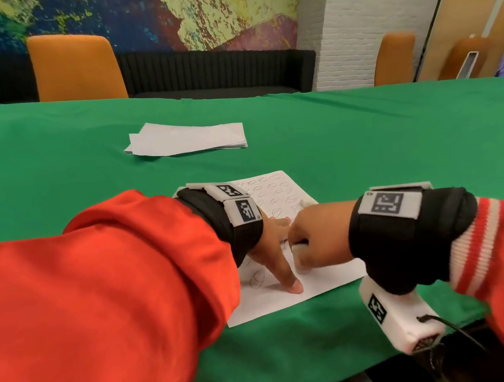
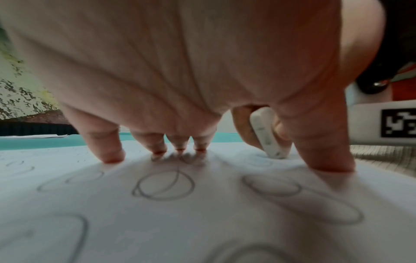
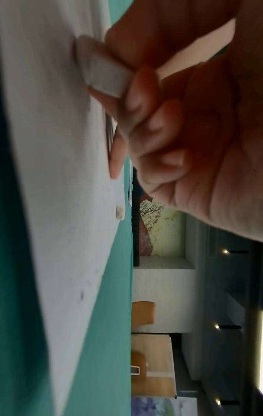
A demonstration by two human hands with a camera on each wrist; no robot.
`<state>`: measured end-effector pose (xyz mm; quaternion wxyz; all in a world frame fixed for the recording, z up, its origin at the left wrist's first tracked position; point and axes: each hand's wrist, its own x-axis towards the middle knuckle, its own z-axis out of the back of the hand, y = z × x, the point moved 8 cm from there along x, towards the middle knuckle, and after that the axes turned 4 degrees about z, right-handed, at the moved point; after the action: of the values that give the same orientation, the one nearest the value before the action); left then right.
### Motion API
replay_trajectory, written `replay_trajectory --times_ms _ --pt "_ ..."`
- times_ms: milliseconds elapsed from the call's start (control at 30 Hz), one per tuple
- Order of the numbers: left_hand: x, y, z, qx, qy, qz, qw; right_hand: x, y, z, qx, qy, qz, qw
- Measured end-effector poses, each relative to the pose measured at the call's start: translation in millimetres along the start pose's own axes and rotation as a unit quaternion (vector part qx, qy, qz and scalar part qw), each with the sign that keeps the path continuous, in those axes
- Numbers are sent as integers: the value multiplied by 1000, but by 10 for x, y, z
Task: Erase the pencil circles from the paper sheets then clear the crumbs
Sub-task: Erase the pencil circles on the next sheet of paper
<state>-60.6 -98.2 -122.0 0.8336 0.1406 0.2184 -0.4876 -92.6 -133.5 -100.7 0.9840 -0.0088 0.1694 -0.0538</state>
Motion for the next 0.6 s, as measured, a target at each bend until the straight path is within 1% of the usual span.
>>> replay_trajectory --times_ms 67,133,200,267,333,400,500,600 --pt "9 0 -3 5 -2 -1 1000 25 -73 25 0 1 -11 1000" --pt "23 5 -3 4 -5 -3 1000 61 -197 84 -2 -14 -32 999" --pt "43 8 13 -18 -12 -6 1000 80 -317 135 42 -36 -36 998" --pt "38 6 57 -48 -26 -8 998 65 -342 236 128 -78 -8 989" --pt "13 14 94 -52 -40 -2 998 36 -336 375 160 -128 22 978" --pt "-9 21 132 -31 -56 7 998 23 -343 448 126 -159 27 979" --pt "-38 35 165 4 -62 21 998 51 -340 425 65 -160 23 985" --pt "-57 133 201 4 -68 36 997 78 -371 401 82 -160 22 983"
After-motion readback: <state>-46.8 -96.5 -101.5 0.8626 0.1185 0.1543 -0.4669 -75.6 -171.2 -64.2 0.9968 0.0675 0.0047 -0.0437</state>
